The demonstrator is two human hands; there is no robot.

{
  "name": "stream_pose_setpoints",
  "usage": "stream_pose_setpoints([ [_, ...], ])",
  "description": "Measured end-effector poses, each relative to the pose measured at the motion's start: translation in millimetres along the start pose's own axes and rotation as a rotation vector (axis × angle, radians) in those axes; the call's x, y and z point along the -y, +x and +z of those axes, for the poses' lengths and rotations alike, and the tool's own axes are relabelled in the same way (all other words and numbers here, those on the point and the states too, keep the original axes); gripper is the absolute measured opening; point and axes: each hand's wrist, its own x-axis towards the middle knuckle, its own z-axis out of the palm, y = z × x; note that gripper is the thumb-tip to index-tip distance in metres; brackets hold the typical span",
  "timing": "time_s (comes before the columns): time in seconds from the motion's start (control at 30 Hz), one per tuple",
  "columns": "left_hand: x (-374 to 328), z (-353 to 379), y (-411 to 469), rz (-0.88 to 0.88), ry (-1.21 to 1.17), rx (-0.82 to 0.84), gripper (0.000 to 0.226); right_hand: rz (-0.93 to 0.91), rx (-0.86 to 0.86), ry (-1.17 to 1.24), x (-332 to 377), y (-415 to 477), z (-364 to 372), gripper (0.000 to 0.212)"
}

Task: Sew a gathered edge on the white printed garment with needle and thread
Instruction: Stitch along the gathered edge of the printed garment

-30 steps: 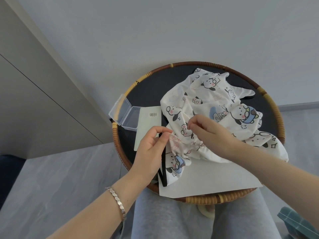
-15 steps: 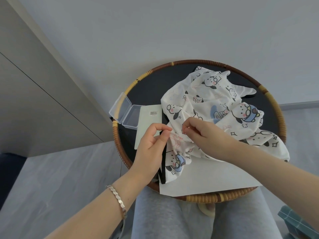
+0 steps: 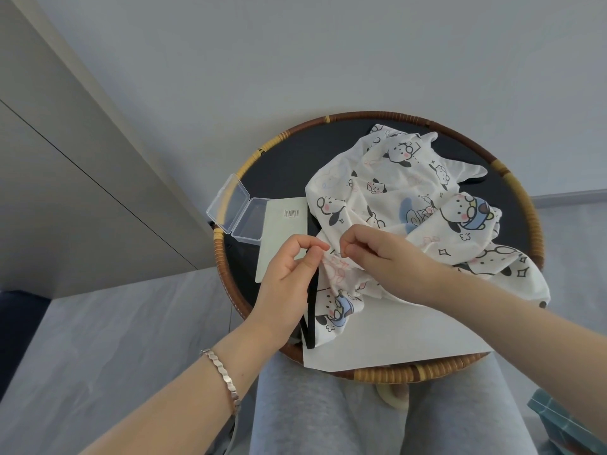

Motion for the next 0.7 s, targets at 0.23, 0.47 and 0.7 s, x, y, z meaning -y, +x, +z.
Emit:
stream_pose_setpoints([
  [0.23,0.8,-1.4,1.1,0.002,-0.007,0.017,0.02,-0.017,-0.001,-0.035,-1.6,0.1,-1.9,0.023],
  [0.47,0.4,-0.6,1.1,-0.008,-0.028,0.03,0.019,0.0,-0.005,0.02,-3.8,0.4,-0.8,0.022],
  [0.7,0.8,2.9,1.2,-0.072,-0.09,0.026,0.022,0.032,0.021,0.164,-3.8,2.3,3.2,0.024],
])
